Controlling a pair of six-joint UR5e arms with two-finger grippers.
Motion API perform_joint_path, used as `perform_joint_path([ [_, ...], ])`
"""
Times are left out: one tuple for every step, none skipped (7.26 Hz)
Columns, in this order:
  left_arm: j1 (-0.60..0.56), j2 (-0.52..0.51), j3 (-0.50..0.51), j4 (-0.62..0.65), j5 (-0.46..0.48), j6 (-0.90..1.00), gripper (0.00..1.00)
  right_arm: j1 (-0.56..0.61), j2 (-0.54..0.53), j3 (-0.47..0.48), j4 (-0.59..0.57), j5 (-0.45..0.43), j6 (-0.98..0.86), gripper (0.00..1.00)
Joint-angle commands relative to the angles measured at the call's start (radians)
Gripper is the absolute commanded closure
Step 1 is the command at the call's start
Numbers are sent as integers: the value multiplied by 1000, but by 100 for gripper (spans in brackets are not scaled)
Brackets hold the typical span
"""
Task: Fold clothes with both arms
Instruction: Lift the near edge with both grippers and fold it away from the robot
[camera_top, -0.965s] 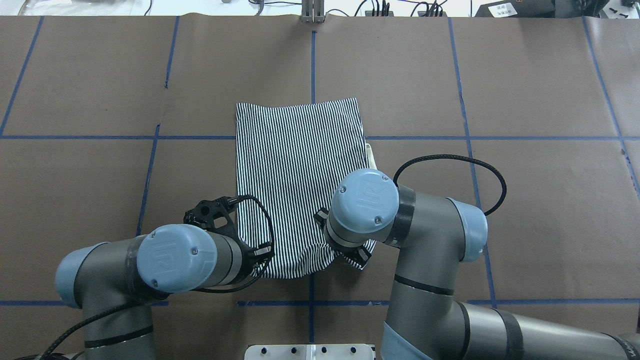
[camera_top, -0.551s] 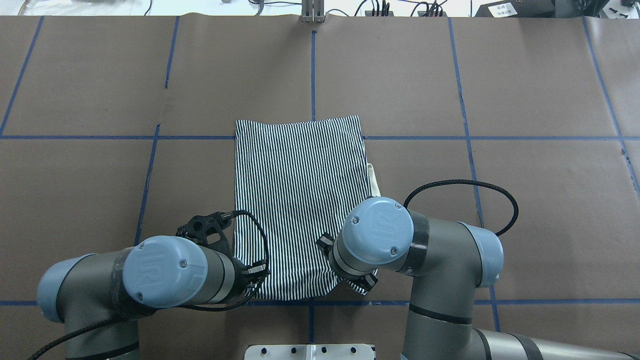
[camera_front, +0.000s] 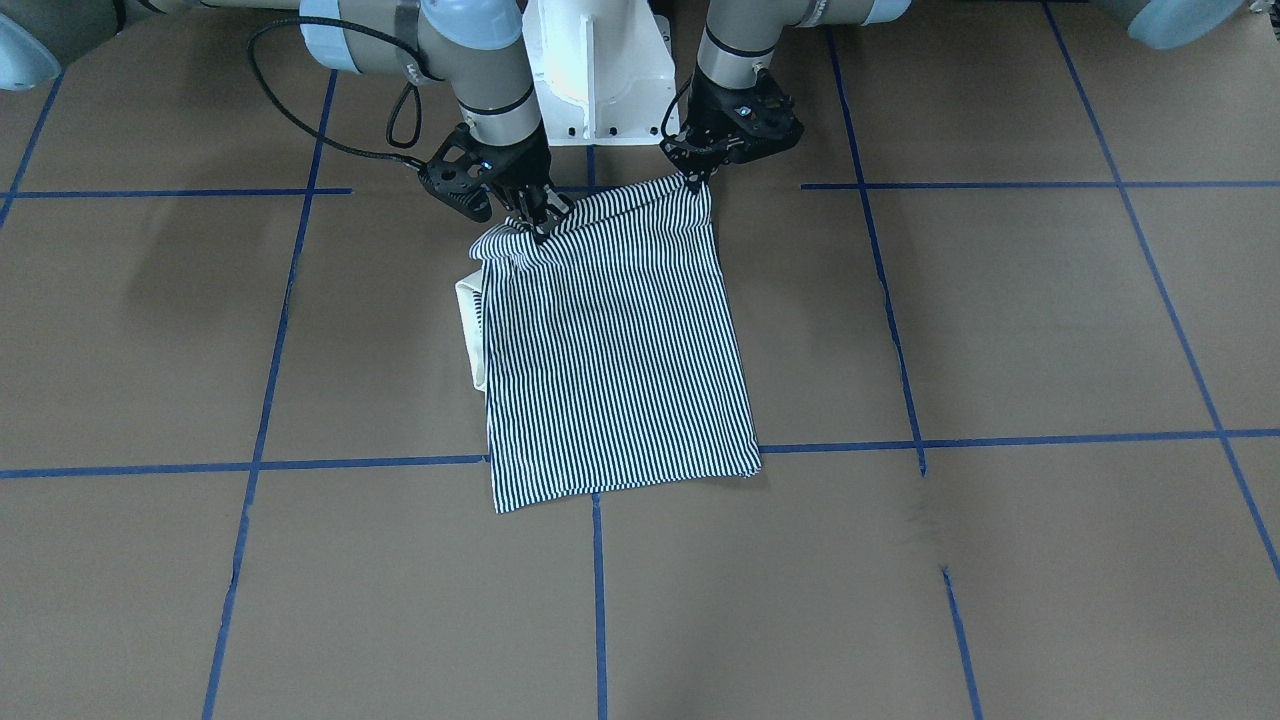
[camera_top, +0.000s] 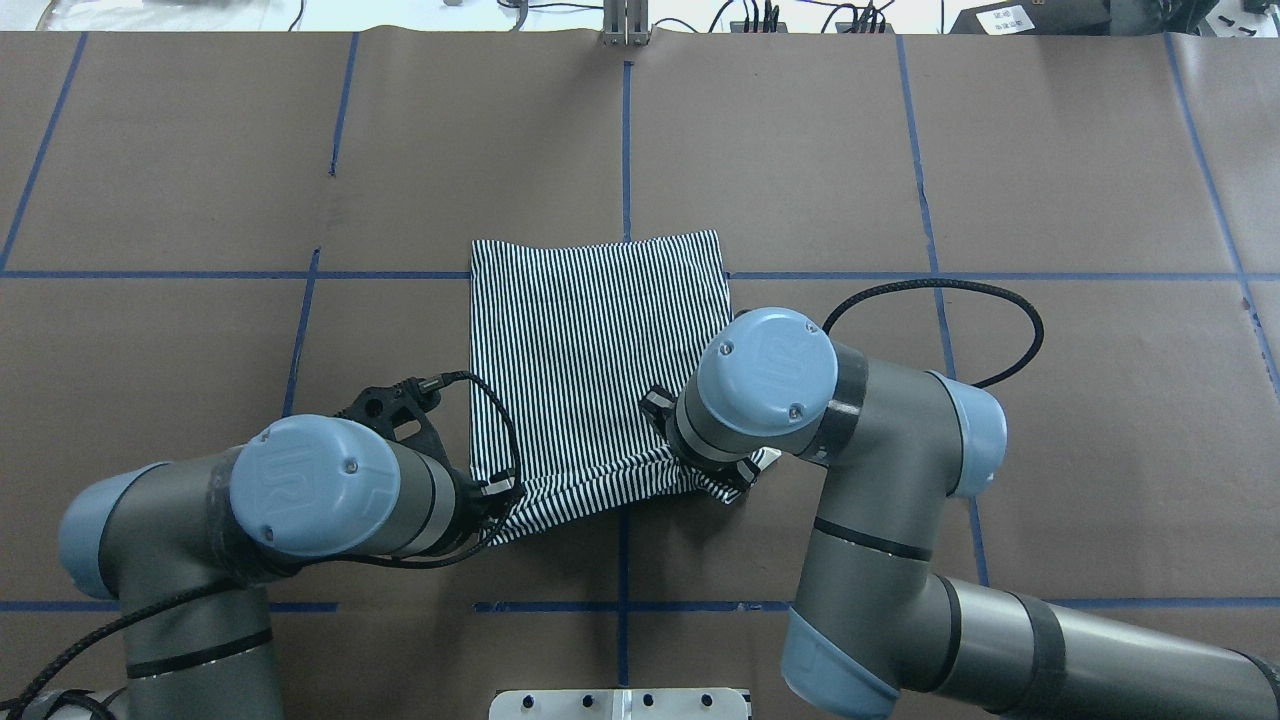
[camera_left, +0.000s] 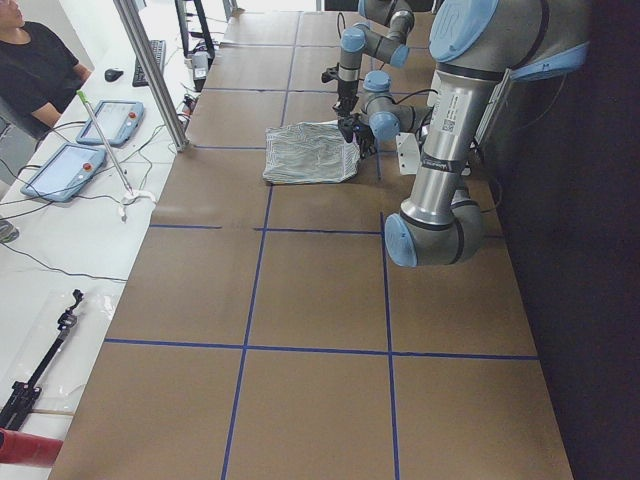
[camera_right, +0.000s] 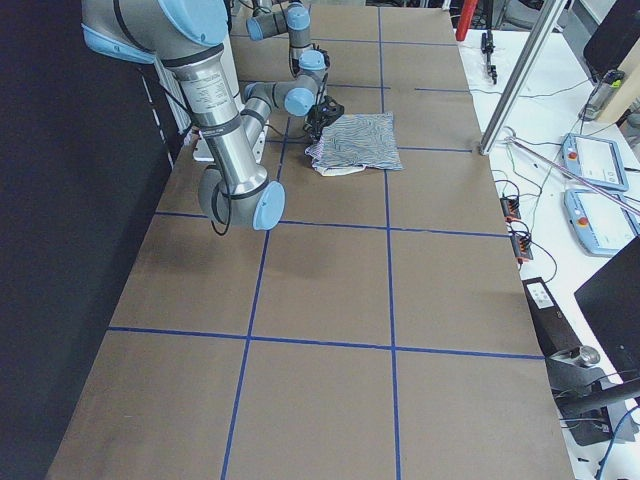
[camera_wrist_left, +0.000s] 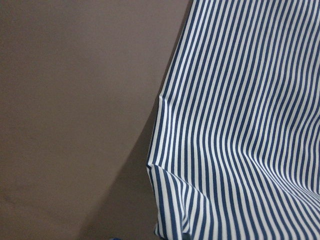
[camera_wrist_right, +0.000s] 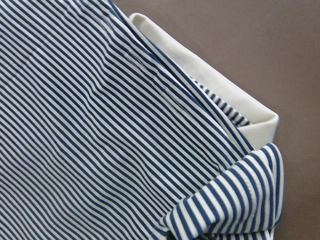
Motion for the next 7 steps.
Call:
perform_joint_path([
  [-44, -27, 28, -7, 0, -10, 100, 32, 71, -132, 86, -2, -31, 100],
  [-46, -41, 58, -17, 0, -80, 100, 41, 87, -146, 86, -3, -32, 100],
  [-64, -41, 86, -65, 2, -88, 100, 53, 89, -146, 86, -3, -41, 100],
  [-99, -52, 116, -83, 0, -86, 100, 68, 89, -149, 83, -5, -63, 100],
  [-168, -99, 179, -87, 0, -74, 100, 112, 119, -195, 83, -3, -110, 100],
  [-239, -170, 287, -125, 0, -73, 95, 151, 238, -359, 116, -5, -188, 100],
  [-321, -214, 392, -180, -7, -36, 77, 203, 364, -589, 209, -5, -216, 100],
])
